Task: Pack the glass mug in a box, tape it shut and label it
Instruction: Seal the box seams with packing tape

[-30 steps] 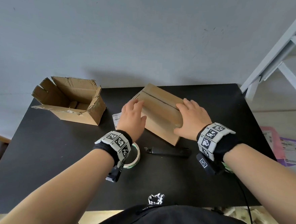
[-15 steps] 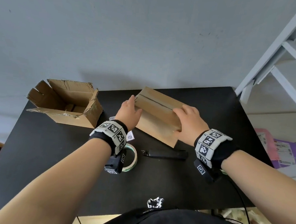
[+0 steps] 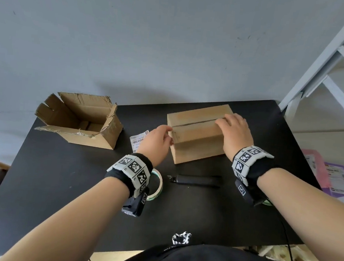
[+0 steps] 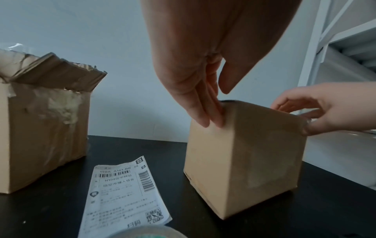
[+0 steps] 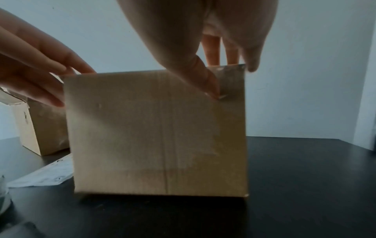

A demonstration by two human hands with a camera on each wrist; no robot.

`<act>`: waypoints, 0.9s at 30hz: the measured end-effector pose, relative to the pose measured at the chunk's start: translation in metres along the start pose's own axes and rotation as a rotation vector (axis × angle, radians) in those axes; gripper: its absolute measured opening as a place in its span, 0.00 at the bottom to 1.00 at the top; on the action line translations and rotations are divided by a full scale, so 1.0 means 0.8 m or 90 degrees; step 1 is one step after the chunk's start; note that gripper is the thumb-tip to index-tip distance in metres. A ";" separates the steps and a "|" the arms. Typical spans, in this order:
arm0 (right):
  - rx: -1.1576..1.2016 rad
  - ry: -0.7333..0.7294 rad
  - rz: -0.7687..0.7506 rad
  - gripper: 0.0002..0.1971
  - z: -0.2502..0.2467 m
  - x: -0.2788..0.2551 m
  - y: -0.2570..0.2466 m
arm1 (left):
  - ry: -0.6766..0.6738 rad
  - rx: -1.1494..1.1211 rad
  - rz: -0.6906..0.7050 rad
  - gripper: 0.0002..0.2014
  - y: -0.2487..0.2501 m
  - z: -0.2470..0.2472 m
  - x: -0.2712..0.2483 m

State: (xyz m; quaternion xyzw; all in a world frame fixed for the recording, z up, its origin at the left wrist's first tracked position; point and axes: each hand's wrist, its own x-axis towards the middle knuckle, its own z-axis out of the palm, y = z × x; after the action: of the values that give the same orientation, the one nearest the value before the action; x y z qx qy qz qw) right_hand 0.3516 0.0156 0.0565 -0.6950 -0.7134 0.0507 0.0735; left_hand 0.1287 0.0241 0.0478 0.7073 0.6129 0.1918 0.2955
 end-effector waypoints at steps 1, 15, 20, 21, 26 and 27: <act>-0.033 0.014 -0.004 0.24 0.000 0.001 -0.002 | 0.003 0.010 0.005 0.15 0.002 0.001 -0.002; -0.042 -0.160 -0.003 0.46 0.018 -0.009 -0.039 | -0.070 0.095 0.015 0.34 0.004 -0.010 0.032; -0.051 -0.147 -0.114 0.44 0.008 0.018 -0.027 | -0.030 0.098 -0.009 0.36 -0.003 -0.011 0.014; -0.069 -0.146 -0.130 0.44 0.004 0.023 -0.025 | -0.022 0.093 -0.011 0.36 -0.004 -0.011 0.010; -0.043 -0.166 -0.104 0.41 -0.006 0.023 -0.032 | 0.042 0.073 -0.036 0.27 -0.005 -0.009 0.002; -0.026 -0.183 -0.092 0.42 -0.004 0.018 -0.036 | 0.045 0.073 -0.036 0.25 -0.004 -0.005 0.002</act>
State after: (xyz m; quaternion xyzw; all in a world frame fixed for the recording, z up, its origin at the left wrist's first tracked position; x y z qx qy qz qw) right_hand 0.3232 0.0287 0.0652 -0.6286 -0.7658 0.1294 -0.0403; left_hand 0.1240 0.0265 0.0488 0.6981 0.6529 0.1724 0.2380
